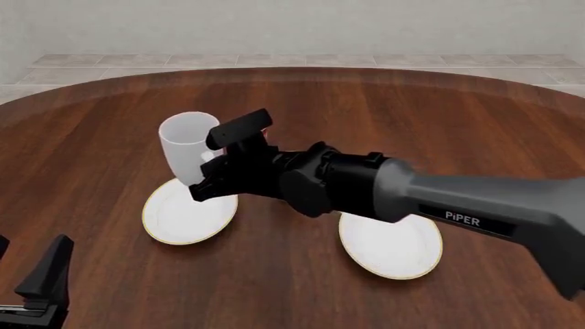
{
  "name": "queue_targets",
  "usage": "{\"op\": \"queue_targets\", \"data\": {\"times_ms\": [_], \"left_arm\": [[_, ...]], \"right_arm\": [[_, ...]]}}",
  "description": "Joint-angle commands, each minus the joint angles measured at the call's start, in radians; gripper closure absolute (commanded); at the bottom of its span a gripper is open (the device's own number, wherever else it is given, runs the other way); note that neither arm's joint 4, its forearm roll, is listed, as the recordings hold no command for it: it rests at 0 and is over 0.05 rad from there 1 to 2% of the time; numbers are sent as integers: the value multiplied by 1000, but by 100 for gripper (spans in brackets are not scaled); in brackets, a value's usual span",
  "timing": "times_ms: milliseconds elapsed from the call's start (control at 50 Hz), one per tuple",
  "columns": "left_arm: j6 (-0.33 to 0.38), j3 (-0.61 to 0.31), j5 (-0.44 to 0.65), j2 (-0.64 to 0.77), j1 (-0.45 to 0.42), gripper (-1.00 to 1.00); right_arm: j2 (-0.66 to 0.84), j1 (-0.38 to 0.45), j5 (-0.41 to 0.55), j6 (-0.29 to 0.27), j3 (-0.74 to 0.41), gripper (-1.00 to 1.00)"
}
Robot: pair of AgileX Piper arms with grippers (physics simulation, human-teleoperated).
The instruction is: Put the white mug on the left plate.
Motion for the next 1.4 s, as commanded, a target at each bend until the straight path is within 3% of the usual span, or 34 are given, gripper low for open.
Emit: {"op": "queue_targets", "data": {"times_ms": [20,420,1400], "left_arm": [[0,1,0,0,-1,-100],[-1,-1,-1,0,2,-100],[0,-3,-1,0,9,-100]], "right_arm": [[22,-7,-9,23,-18,100],[60,-9,-24,9,-45,100],[120,8,-83,55,-44,100]]}}
